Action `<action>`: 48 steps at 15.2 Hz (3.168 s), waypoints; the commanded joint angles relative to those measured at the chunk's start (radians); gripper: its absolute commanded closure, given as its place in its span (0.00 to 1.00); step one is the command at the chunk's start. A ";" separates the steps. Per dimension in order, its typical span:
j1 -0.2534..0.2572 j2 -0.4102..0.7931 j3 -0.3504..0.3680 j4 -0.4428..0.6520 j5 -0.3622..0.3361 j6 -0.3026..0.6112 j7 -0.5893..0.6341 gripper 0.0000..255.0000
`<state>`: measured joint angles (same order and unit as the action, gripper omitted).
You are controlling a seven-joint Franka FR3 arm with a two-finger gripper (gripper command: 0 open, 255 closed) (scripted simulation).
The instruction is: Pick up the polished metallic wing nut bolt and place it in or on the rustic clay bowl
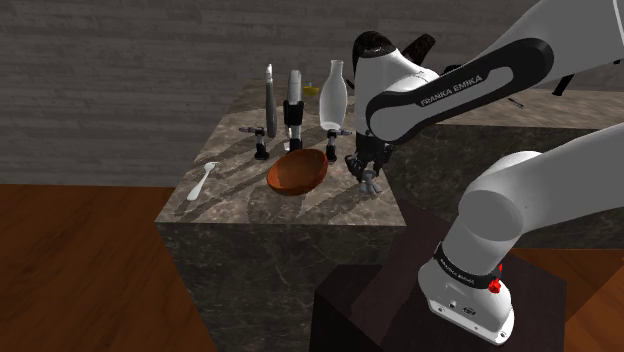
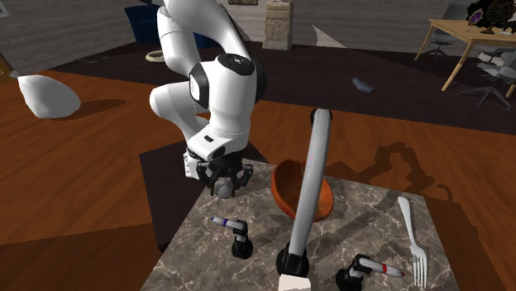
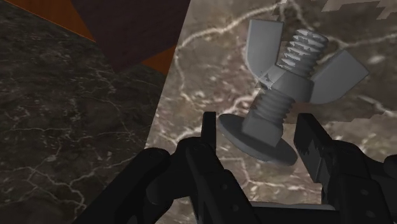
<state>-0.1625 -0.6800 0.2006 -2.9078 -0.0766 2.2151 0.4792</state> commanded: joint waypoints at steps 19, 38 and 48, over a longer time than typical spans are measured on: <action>0.008 -0.125 -0.032 0.191 0.007 -0.313 -0.054 1.00; 0.022 0.160 0.125 0.564 0.054 -0.417 0.107 1.00; 0.045 0.277 0.165 0.577 0.038 -0.326 0.190 1.00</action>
<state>-0.1264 -0.4319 0.3530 -2.3081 -0.0509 1.8035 0.6668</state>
